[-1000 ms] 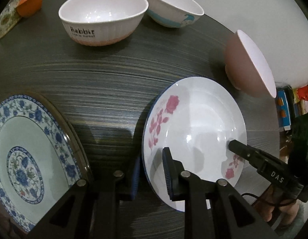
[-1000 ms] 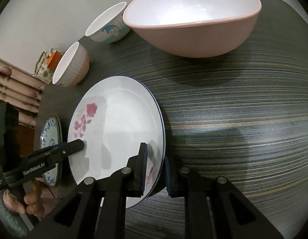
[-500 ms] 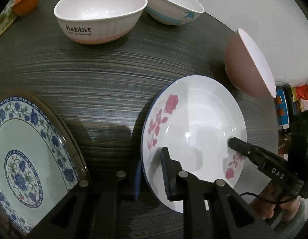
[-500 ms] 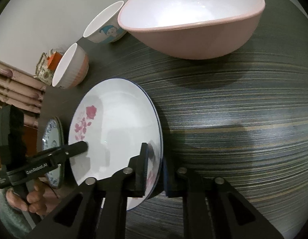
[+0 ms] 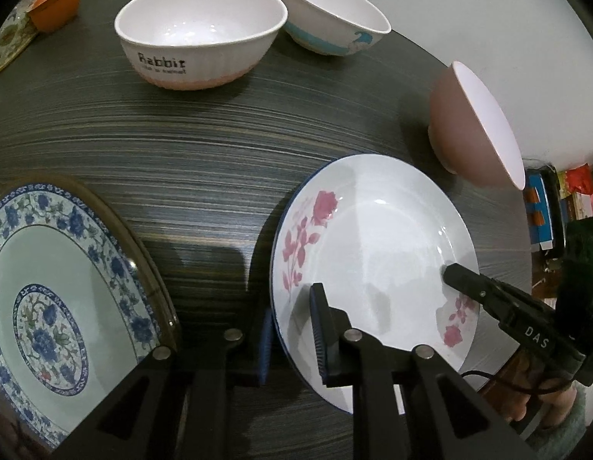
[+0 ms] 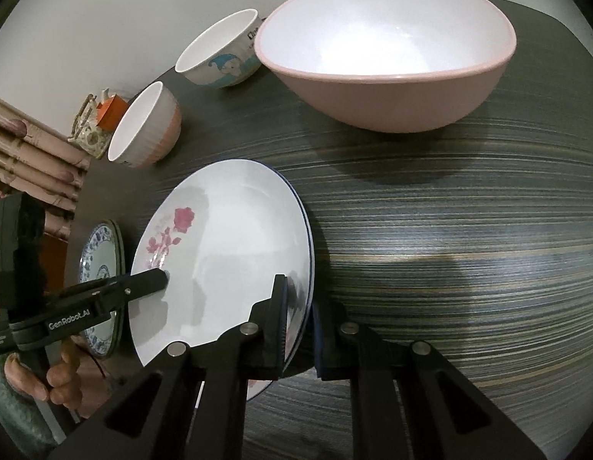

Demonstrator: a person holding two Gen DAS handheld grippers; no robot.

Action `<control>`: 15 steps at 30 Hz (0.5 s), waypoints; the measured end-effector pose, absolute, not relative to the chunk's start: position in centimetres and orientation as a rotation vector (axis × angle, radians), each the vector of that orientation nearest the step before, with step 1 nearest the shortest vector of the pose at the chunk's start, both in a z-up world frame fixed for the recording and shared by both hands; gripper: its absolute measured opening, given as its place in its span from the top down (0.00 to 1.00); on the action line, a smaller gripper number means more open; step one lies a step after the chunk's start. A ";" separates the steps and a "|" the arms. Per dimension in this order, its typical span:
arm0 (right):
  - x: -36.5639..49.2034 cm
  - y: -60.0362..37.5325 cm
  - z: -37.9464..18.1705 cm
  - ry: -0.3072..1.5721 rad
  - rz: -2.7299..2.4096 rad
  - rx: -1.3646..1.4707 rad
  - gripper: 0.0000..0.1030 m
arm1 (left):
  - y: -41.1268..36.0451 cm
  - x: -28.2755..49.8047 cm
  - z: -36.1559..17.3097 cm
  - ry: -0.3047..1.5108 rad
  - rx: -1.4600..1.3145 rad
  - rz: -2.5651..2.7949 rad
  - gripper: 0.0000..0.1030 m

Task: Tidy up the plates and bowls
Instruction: 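Lift the pink-flower plate on edge and carry it toward the blue-and-white plates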

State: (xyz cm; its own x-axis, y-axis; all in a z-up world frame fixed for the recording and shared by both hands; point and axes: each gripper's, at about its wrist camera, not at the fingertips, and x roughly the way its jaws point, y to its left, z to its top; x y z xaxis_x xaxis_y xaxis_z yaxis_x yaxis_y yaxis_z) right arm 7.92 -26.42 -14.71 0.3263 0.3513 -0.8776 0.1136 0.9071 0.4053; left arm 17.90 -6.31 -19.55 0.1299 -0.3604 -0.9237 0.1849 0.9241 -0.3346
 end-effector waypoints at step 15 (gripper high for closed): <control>7.3 -24.5 -12.2 1.195 0.198 0.402 0.89 | -3.5 17.0 -17.3 1.330 -0.175 -0.364 0.83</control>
State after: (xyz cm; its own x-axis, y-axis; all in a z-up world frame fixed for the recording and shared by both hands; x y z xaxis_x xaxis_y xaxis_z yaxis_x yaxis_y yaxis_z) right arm 7.34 -24.52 -12.20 0.3610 0.3578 -0.8612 0.0606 0.9125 0.4045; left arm 17.00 -3.46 -17.26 0.1926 -0.3559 -0.9144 0.1588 0.9309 -0.3289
